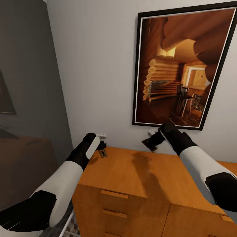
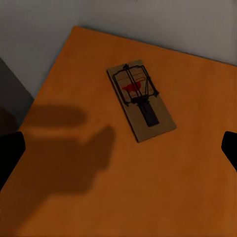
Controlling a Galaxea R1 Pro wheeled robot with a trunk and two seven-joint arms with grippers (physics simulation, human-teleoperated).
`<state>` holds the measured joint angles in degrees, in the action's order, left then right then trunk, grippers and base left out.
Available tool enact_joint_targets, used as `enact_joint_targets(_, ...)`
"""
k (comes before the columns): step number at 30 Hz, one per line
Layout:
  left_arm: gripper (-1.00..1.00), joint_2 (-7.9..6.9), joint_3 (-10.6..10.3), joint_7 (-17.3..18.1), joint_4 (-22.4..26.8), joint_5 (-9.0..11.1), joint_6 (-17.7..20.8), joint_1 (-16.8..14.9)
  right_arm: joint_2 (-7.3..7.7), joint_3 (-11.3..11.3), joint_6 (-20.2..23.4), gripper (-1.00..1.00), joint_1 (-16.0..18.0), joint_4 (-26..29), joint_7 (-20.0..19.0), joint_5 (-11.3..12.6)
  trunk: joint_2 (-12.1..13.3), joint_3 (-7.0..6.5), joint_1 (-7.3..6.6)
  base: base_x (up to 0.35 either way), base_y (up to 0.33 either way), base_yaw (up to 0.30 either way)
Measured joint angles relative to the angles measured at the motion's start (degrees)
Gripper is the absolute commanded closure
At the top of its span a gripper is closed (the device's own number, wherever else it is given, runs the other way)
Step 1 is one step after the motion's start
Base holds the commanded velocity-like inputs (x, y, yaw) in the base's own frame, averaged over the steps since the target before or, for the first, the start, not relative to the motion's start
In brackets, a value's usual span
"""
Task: Take the four mousetraps from the cabinet in the bathroom and place them on the bathroom floor. Make sure all four end up on the same floor surface, and ensure that at least two of them are either under or directly next to the same bathroom sink.
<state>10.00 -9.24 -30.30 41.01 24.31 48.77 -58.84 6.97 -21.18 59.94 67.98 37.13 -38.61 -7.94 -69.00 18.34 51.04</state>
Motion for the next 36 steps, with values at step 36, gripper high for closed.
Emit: enact_joint_targets(36,-1.0,0.0,-0.08,-0.18,-0.57,0.01,0.07,-0.01,-7.35,-9.36,-0.11,1.0,-0.01,17.12,-10.94,0.3,0.0,0.0,0.0,0.012,-0.049,0.0)
